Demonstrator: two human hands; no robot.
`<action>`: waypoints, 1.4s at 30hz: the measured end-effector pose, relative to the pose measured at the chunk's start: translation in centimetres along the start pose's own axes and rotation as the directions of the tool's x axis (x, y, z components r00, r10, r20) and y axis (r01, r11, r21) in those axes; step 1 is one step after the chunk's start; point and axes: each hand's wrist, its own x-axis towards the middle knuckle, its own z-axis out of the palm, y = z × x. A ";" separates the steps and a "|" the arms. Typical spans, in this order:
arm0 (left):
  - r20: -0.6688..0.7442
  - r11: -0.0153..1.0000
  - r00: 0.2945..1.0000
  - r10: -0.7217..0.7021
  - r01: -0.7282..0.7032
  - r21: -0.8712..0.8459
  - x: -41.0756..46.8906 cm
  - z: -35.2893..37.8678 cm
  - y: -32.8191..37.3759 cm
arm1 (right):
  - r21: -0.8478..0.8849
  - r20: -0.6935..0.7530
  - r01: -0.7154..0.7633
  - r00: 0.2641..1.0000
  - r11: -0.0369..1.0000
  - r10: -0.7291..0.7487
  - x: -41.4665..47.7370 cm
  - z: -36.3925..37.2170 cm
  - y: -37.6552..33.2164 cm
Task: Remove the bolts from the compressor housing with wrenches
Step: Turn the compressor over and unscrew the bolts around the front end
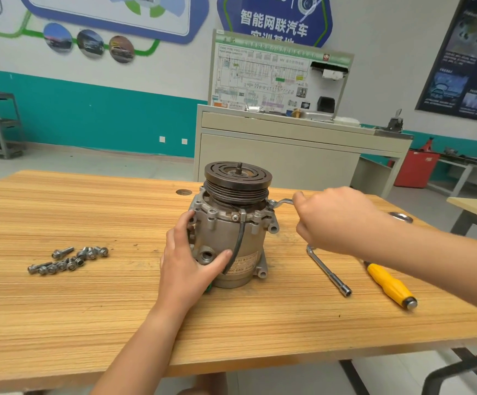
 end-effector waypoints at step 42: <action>0.021 1.000 1.000 -0.008 0.009 -0.027 -0.1 -0.2 -0.3 | 0.269 -0.038 -0.175 0.981 0.947 0.192 -1.6 0.0 -2.2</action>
